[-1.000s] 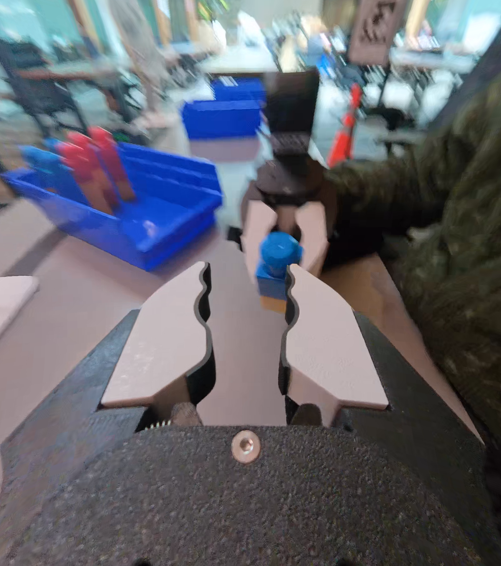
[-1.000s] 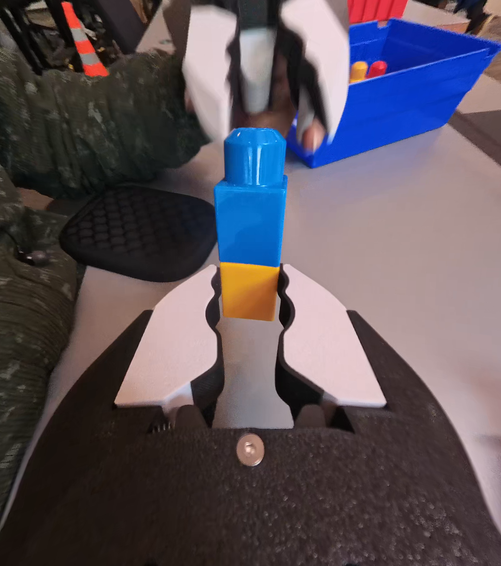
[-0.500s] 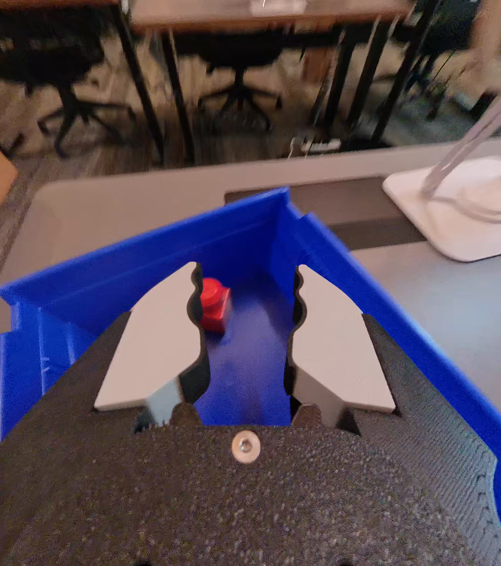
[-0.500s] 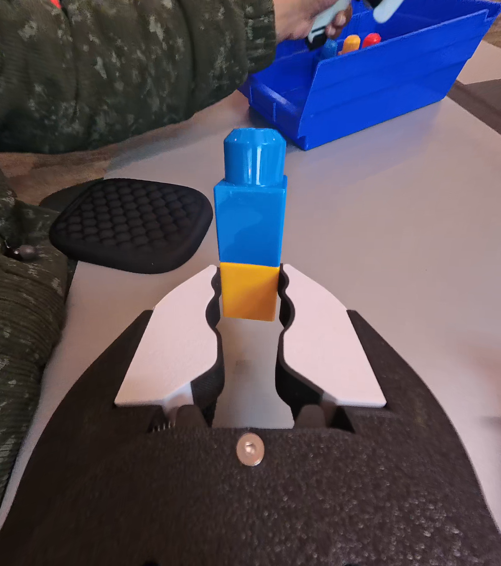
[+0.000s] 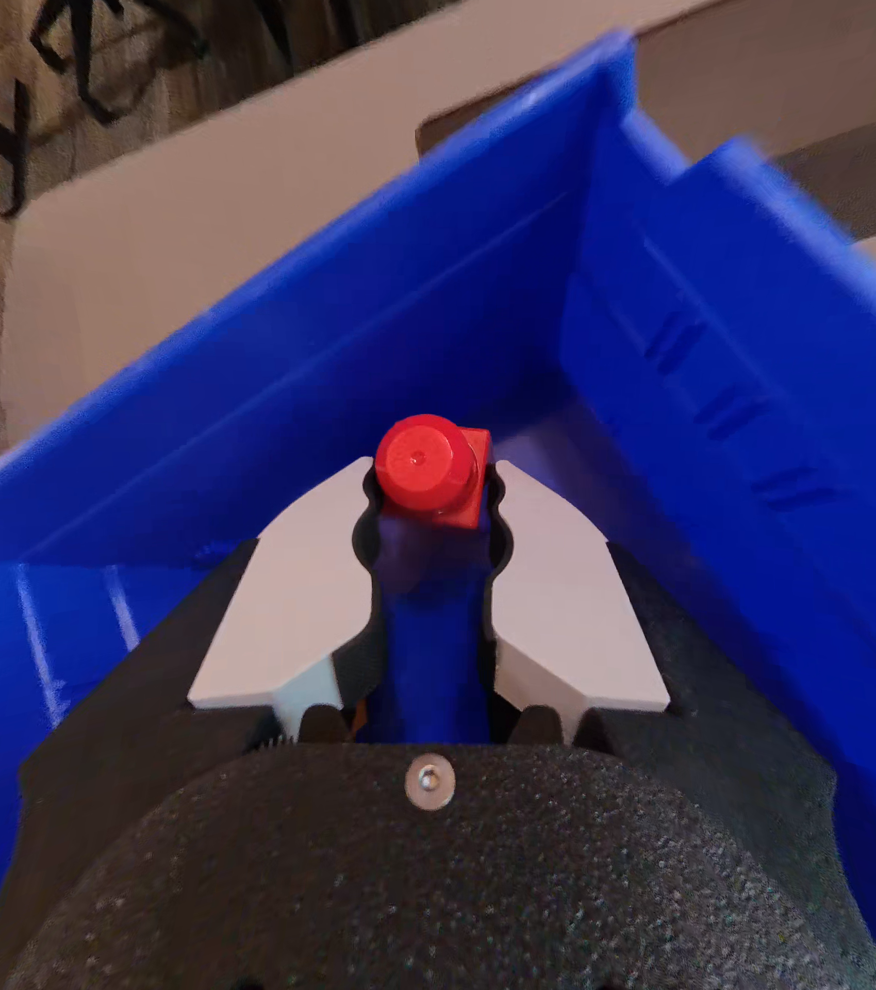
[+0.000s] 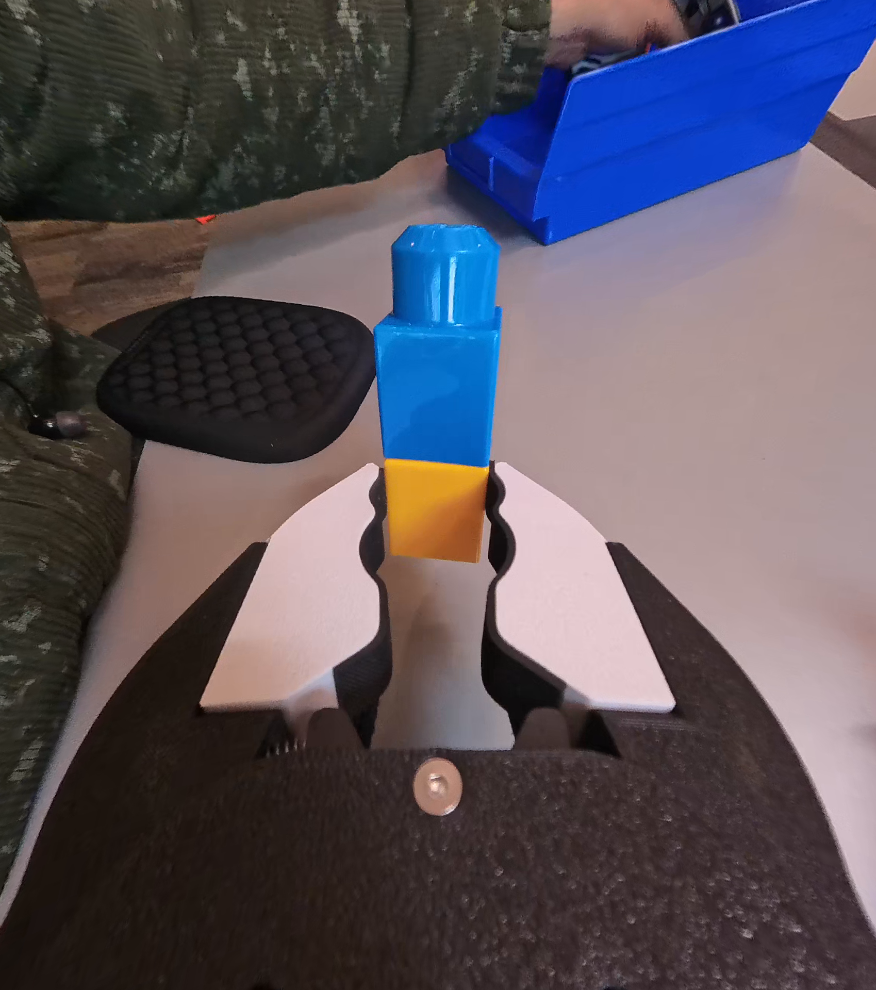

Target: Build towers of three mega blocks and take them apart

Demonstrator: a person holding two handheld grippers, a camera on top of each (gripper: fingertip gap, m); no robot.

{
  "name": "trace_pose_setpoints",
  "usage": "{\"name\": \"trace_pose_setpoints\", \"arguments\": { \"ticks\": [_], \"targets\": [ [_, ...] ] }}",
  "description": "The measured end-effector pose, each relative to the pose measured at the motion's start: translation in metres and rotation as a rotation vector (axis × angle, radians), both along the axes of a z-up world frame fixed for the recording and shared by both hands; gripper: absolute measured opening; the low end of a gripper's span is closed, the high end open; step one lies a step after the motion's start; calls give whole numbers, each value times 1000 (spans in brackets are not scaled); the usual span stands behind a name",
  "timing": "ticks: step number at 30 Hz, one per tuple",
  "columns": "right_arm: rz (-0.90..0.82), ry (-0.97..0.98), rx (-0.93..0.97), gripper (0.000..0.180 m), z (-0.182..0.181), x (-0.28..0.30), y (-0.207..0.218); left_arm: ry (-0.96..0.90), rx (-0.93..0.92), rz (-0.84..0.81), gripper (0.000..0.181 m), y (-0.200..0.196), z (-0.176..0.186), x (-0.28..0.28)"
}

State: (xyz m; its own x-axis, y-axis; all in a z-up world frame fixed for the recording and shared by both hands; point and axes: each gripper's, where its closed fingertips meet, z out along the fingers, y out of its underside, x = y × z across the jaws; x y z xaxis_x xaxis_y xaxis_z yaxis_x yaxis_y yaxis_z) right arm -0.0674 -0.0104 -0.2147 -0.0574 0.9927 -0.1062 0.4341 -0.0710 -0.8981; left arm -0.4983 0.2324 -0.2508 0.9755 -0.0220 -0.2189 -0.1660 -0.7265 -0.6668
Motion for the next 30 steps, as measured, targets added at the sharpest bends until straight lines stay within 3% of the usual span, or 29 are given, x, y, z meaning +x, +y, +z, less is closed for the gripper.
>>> {"name": "trace_pose_setpoints", "arguments": {
  "ticks": [5,8,11,15,18,23,30],
  "targets": [
    [-9,7,-20,35,3,0,1,-67,287,-152,37,-21,82,44],
    [-12,-3,-31,36,1,-2,1,-162,445,-416,37,-58,137,117],
    [-4,-12,-20,36,0,-4,-2,-286,471,-732,36,-116,163,213],
    [5,-35,-7,36,-4,-5,-5,-469,376,-1111,36,-196,150,322],
    [9,-60,-4,35,-9,-6,-6,-563,263,-1267,36,-230,127,367],
    [17,-81,19,35,-12,-5,-8,-583,153,-1350,36,-244,97,397],
    [33,-126,56,35,-20,-5,-12,-532,129,-1398,36,-251,88,399]
  ]
}}
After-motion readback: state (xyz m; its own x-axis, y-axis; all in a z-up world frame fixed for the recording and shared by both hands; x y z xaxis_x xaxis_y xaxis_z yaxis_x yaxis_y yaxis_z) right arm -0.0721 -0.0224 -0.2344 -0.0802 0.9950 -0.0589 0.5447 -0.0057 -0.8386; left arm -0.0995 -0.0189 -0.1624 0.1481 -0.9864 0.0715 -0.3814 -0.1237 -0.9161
